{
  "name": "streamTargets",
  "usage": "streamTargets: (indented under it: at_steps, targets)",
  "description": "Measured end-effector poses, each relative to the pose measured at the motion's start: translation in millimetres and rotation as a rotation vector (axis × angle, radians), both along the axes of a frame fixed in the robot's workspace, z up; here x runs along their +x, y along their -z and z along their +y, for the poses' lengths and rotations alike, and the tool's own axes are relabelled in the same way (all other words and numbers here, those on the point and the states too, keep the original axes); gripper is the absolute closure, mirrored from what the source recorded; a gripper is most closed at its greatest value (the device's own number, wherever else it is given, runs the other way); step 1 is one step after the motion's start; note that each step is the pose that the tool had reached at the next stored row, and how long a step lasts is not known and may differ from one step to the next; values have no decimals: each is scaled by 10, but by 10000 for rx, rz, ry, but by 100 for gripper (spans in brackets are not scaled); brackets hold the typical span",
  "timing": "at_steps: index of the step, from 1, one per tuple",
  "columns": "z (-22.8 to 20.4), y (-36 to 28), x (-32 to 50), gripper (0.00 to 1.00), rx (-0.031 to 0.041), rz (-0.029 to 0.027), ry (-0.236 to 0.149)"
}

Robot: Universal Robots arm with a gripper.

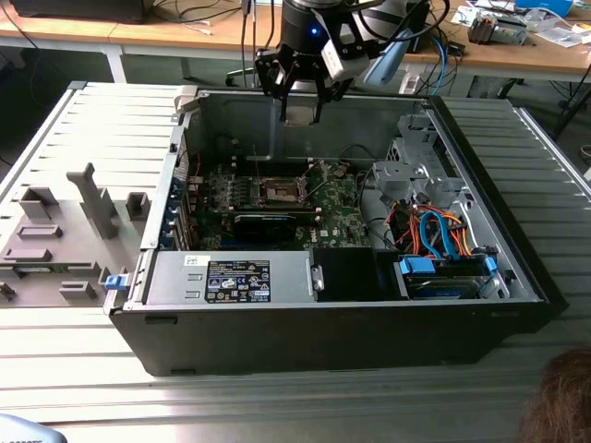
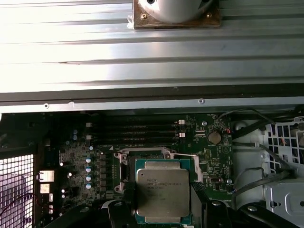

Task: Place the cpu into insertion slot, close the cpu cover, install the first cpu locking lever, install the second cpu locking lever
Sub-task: 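Place the cpu into insertion slot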

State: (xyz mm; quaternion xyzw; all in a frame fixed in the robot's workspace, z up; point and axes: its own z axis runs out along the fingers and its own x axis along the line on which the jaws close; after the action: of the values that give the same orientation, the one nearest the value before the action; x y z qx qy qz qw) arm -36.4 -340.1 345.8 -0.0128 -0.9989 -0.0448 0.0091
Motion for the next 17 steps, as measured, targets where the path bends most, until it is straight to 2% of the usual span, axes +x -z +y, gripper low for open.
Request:
streamTargets:
  at_steps: [2, 17]
  targets:
    - [0, 22, 0, 45, 0, 0, 0]
    - [0, 47, 0, 45, 1, -1, 0]
